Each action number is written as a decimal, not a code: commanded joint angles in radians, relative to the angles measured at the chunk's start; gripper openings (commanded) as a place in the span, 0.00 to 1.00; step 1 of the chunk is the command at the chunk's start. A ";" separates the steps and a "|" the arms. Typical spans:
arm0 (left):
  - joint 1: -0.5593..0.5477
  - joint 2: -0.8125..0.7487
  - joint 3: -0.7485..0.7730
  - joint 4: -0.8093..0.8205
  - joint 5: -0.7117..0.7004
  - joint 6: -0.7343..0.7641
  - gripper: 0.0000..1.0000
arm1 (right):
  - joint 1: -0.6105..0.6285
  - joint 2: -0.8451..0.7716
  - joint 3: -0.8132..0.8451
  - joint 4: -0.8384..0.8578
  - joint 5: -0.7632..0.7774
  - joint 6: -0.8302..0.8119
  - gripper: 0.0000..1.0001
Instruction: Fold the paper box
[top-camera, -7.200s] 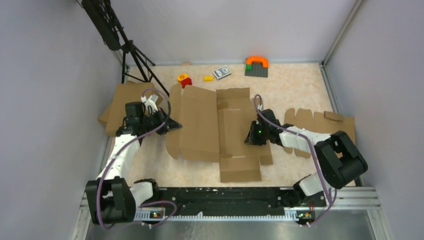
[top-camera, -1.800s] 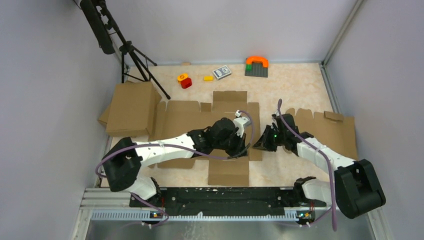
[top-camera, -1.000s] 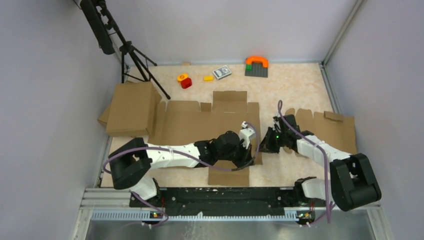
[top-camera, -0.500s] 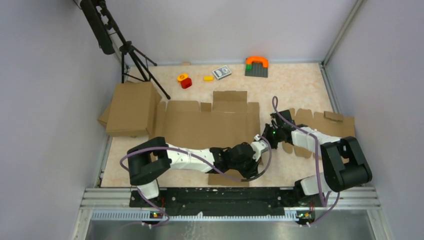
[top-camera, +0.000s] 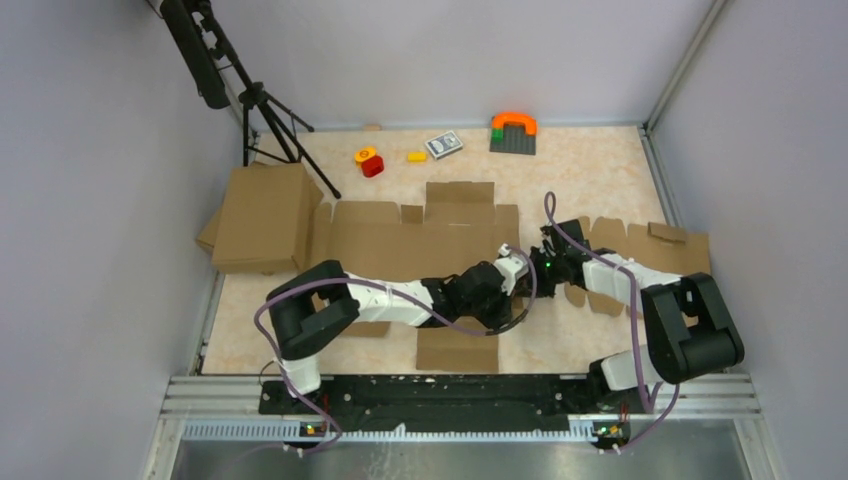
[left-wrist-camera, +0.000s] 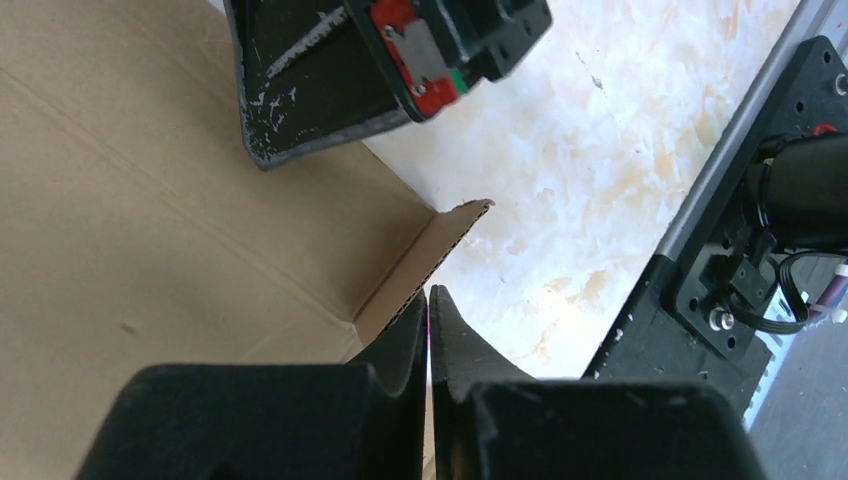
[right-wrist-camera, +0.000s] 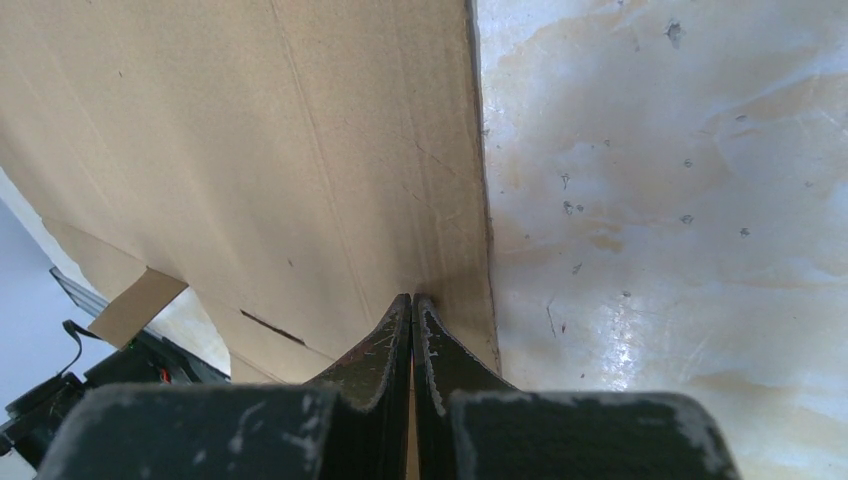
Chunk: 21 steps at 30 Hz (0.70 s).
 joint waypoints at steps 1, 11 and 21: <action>0.019 0.050 0.034 0.092 0.059 -0.028 0.00 | -0.007 -0.024 0.002 0.028 0.006 -0.016 0.00; 0.034 0.121 0.074 0.064 0.090 -0.047 0.00 | -0.017 -0.124 0.111 -0.066 0.095 -0.009 0.00; 0.045 0.071 0.081 0.071 0.086 -0.044 0.00 | -0.050 0.026 0.151 -0.013 0.060 -0.022 0.00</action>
